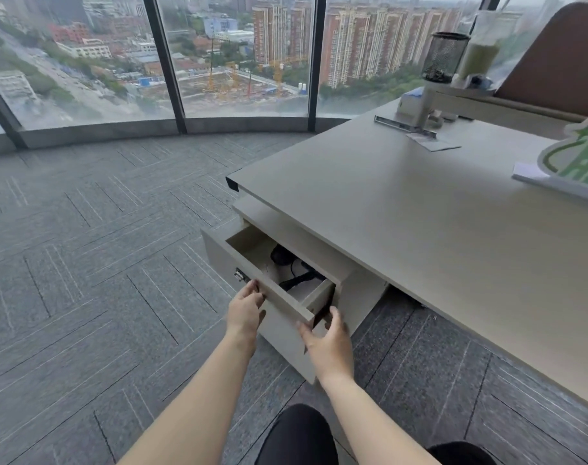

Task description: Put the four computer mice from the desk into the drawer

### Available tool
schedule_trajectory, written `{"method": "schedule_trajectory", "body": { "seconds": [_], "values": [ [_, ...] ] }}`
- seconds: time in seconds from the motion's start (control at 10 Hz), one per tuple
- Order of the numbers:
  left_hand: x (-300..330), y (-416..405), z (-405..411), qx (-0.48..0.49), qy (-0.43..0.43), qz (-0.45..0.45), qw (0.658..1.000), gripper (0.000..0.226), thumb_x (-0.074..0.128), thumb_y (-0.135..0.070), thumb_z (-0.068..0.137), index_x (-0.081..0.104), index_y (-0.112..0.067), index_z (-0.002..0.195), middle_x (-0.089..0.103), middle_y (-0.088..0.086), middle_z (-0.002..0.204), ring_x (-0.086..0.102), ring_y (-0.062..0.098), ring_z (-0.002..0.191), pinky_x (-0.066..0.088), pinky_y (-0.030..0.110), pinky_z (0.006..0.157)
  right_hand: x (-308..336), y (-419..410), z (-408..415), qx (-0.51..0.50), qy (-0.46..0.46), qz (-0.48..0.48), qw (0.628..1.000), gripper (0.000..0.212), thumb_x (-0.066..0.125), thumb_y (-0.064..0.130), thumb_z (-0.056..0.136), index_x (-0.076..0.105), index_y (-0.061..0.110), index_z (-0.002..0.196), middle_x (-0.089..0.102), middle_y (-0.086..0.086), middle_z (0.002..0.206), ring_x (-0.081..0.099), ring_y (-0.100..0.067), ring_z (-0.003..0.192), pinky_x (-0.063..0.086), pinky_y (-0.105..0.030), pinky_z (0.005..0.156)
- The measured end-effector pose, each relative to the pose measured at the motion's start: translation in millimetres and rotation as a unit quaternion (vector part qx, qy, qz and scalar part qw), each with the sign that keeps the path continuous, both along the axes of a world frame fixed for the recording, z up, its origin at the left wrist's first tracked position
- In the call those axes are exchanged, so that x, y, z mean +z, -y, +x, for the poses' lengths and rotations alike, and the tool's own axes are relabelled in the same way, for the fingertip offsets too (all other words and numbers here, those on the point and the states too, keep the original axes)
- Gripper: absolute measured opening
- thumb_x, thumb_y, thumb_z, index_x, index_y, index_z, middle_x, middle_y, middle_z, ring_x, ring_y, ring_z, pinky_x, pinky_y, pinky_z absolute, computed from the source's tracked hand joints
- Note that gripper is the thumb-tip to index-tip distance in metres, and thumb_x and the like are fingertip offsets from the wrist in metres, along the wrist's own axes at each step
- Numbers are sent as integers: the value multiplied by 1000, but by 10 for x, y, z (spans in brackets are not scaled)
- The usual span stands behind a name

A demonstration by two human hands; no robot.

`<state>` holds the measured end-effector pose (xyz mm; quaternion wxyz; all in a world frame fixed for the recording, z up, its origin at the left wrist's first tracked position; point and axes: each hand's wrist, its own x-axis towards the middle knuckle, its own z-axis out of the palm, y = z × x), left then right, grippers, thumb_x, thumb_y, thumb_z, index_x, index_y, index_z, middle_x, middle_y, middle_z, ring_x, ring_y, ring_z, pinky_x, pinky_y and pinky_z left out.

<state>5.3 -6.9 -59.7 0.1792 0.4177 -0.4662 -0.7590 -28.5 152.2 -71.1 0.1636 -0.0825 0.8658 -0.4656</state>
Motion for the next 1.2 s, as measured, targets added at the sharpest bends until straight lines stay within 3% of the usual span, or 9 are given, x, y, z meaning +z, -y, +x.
{"method": "schedule_trajectory", "body": {
  "seconds": [0.2, 0.3, 0.4, 0.6, 0.7, 1.0, 1.1, 1.2],
  "values": [
    [25, -72, -415, -5, -7, 3, 1000, 51, 44, 0, 90, 47, -12, 139, 55, 7, 137, 55, 22, 123, 43, 38, 105, -31, -19, -380, -34, -12, 8, 999, 83, 67, 54, 82, 31, 16, 146, 46, -12, 144, 57, -29, 119, 51, -36, 83],
    [0, -106, -563, -1, -7, 11, 1000, 50, 44, 1, 90, 48, -11, 139, 57, 6, 135, 56, 20, 121, 43, 33, 103, -54, -29, -523, -46, -11, -5, 999, 82, 68, 53, 82, 31, 19, 147, 46, -10, 147, 54, -29, 125, 49, -38, 90],
    [7, -149, -674, -2, -14, 28, 999, 51, 45, 2, 91, 45, -9, 141, 54, 4, 137, 54, 19, 125, 41, 33, 106, -74, -13, -626, -62, -11, -26, 998, 74, 71, 50, 81, 40, 20, 141, 55, -10, 140, 57, -30, 122, 51, -40, 92],
    [40, -154, -871, -9, -27, 70, 997, 59, 34, 13, 88, 40, -7, 143, 52, 0, 131, 51, 18, 129, 41, 32, 104, -53, -57, -862, -77, -4, -37, 996, 55, 76, 42, 79, 55, 19, 125, 70, -5, 118, 65, -26, 108, 51, -33, 83],
    [22, -134, -911, 0, -32, 90, 995, 63, 34, 15, 85, 40, -6, 144, 48, 3, 145, 51, 19, 129, 41, 32, 102, -61, -77, -923, -66, -10, -15, 998, 51, 77, 44, 77, 59, 20, 119, 72, -4, 113, 67, -24, 105, 54, -35, 84],
    [75, -196, -644, -27, -19, 59, 998, 52, 38, 2, 92, 39, -5, 144, 44, 11, 147, 49, 26, 130, 36, 39, 112, 120, -220, -822, -29, 27, -5, 999, 54, 68, 33, 85, 52, 16, 133, 68, -3, 119, 62, -25, 111, 51, -37, 89],
    [76, -276, -332, -41, 7, 23, 999, 45, 41, -1, 93, 47, -3, 137, 54, 12, 133, 53, 27, 123, 39, 40, 109, 259, -341, -632, 5, 15, -9, 1000, 38, 59, 27, 89, 58, 19, 126, 67, 8, 99, 64, -15, 94, 51, -33, 79],
    [108, -489, 184, -38, 41, 14, 998, 32, 43, -4, 94, 59, -6, 121, 63, 9, 113, 61, 27, 103, 47, 36, 89, 459, -482, -318, 82, 49, -62, 993, 15, 59, 19, 91, 71, 24, 99, 72, 5, 89, 65, -13, 77, 54, -30, 70]
  ]
}}
